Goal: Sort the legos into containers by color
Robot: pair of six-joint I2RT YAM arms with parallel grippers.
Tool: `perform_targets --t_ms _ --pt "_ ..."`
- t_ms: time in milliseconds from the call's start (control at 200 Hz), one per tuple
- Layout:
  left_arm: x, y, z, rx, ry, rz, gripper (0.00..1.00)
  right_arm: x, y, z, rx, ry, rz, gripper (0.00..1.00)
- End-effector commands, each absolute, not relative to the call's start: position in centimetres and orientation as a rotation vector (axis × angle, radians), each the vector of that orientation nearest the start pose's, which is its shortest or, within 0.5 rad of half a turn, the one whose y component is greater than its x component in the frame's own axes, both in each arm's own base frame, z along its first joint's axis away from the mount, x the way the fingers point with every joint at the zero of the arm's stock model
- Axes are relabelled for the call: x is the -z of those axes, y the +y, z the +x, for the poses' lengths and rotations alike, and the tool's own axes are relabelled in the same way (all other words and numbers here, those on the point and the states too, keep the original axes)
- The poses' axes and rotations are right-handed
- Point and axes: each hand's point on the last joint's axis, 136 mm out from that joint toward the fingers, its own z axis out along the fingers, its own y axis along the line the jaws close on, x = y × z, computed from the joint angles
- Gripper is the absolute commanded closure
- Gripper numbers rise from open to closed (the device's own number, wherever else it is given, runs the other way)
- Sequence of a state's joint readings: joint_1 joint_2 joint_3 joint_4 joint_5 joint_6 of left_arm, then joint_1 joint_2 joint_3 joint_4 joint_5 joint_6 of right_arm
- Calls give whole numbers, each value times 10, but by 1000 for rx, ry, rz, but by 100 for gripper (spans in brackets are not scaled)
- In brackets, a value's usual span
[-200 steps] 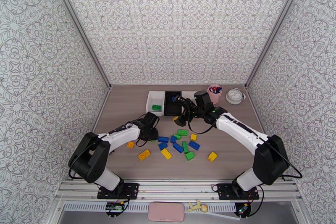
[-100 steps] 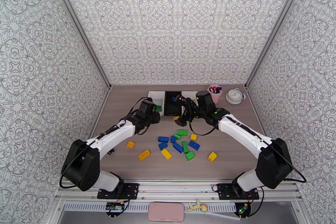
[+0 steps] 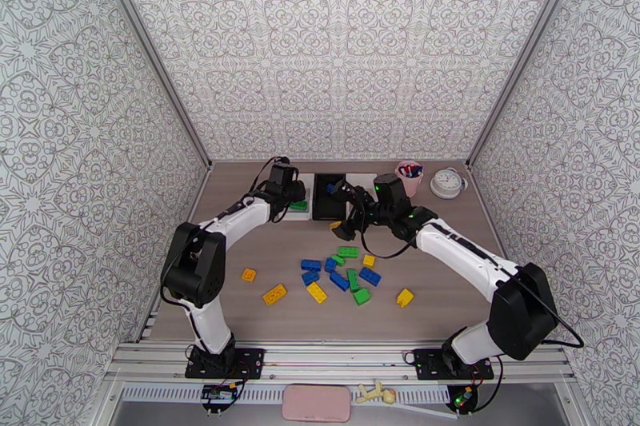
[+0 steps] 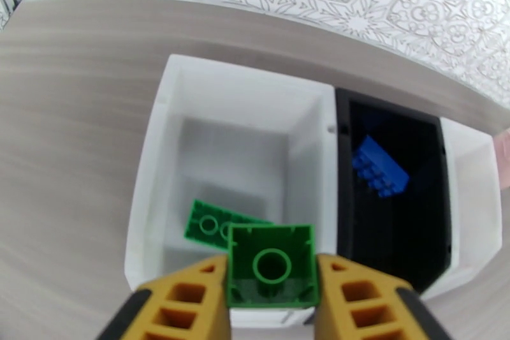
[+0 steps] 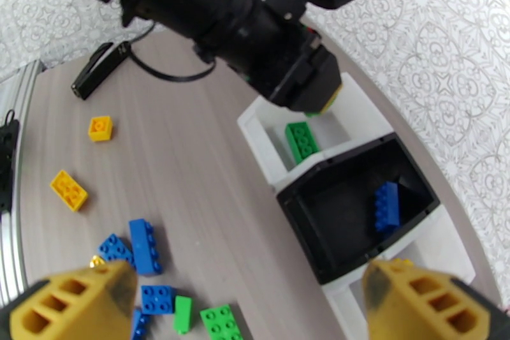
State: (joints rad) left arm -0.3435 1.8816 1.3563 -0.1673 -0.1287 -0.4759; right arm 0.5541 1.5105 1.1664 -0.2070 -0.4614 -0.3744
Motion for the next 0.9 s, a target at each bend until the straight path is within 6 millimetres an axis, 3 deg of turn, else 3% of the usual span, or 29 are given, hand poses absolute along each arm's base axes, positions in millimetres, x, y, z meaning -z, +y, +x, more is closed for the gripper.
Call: perform_targets --t_ms 0,170,400,635,895 --pt "-135 -162 525 284 2252 -181 64 -241 301 342 -599 1732 -1171 3" --pt "-131 -163 536 301 2252 -173 56 -241 299 342 -592 1736 -1163 3" --pt "-158 -156 524 309 2206 -165 35 -235 294 339 -579 1761 -1158 3" --pt "-198 -151 485 323 2106 -108 19 -218 281 341 -476 1814 -1188 3" --pt "-233 -156 420 368 1974 132 6 -184 257 328 -317 1924 -1392 2"
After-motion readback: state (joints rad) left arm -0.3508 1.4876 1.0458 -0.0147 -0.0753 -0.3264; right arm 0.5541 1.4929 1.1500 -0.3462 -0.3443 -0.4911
